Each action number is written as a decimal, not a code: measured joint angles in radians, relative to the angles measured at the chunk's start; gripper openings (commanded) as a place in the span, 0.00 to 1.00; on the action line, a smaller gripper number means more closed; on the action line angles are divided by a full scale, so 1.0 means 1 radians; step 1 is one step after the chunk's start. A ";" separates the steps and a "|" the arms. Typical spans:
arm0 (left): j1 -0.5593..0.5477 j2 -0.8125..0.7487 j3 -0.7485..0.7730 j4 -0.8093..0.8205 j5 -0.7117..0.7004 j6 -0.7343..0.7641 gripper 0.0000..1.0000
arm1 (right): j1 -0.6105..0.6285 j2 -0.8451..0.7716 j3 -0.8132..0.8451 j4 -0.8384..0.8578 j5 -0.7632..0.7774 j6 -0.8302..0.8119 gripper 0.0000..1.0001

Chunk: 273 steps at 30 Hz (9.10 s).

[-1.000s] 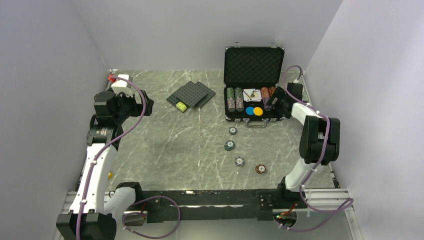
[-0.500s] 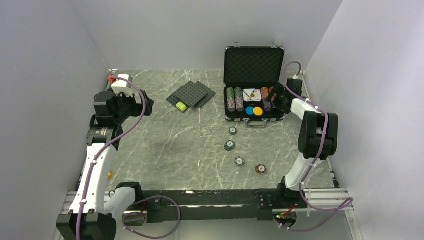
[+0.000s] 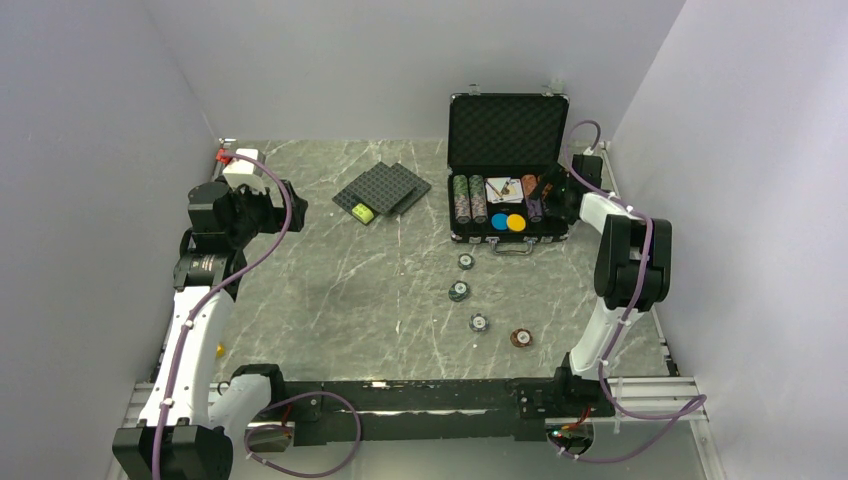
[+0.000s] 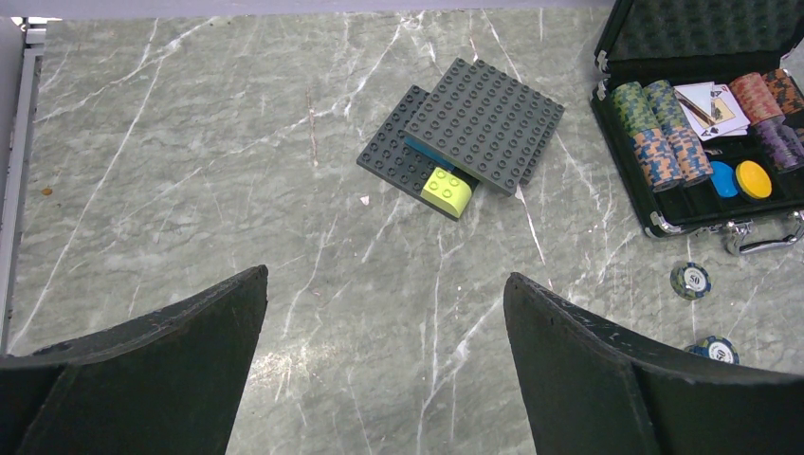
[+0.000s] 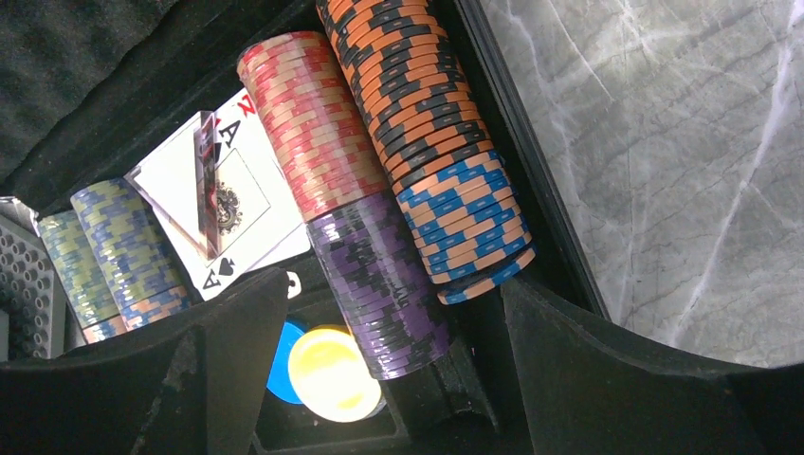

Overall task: Pack up texas hold em set
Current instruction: Adjust the poker chip in the chip case, then pick up the poker chip from the center of the board, then place the poker chip in the chip case.

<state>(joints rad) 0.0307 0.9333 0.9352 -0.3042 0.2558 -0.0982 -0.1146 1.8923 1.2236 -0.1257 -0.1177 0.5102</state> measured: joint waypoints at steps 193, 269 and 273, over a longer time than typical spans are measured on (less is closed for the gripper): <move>0.000 0.008 0.000 0.000 -0.010 0.000 0.98 | 0.068 -0.074 -0.129 0.187 0.265 -0.349 0.53; 0.000 0.007 0.000 0.000 -0.010 0.000 0.98 | 0.048 -0.024 -0.048 -0.119 0.171 -0.238 0.24; 0.000 0.007 0.000 0.000 -0.010 0.000 0.98 | 0.048 -0.023 -0.045 -0.121 0.174 -0.221 0.29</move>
<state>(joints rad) 0.0307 0.9405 0.9352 -0.3042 0.2455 -0.0982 -0.0666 1.8694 1.1782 -0.2462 0.0566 0.2893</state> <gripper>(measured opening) 0.985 0.265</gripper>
